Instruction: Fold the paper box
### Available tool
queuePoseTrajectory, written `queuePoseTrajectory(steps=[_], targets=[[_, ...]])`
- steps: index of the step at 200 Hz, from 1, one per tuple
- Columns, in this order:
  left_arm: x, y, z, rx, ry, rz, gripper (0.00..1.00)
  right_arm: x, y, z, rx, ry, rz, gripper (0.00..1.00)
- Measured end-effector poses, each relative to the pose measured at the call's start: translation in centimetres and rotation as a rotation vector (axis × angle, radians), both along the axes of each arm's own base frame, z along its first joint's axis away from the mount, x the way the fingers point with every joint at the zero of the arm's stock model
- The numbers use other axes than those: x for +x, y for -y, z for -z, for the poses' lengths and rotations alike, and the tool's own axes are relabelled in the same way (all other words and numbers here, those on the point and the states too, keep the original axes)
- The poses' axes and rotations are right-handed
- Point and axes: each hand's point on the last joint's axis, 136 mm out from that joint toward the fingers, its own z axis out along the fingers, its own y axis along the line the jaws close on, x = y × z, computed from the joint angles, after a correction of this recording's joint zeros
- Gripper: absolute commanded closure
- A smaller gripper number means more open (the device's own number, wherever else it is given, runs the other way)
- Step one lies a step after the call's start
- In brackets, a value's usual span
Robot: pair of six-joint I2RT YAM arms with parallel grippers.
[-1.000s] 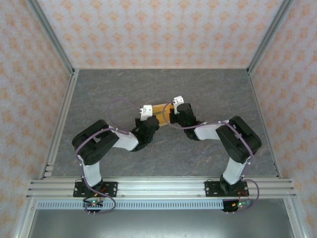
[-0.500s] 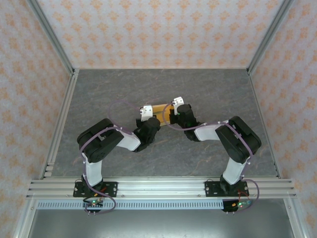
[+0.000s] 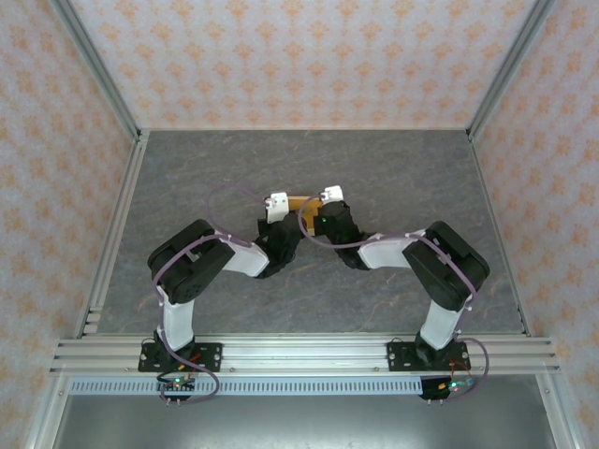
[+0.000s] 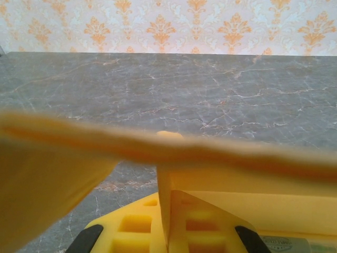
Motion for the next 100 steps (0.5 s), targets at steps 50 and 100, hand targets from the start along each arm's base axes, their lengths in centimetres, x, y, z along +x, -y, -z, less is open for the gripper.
queuePoseTrajectory(steps=[50,100], targets=[[0.02,-0.16,0.15,-0.008,-0.004,-0.007,1.0,-0.13,-0.15,0.23,0.007,0.005,0.043,0.96],[-0.13,-0.21,0.29,-0.017,0.001,-0.003,1.0,-0.16,-0.14,0.24,0.002,0.007,0.043,0.89]])
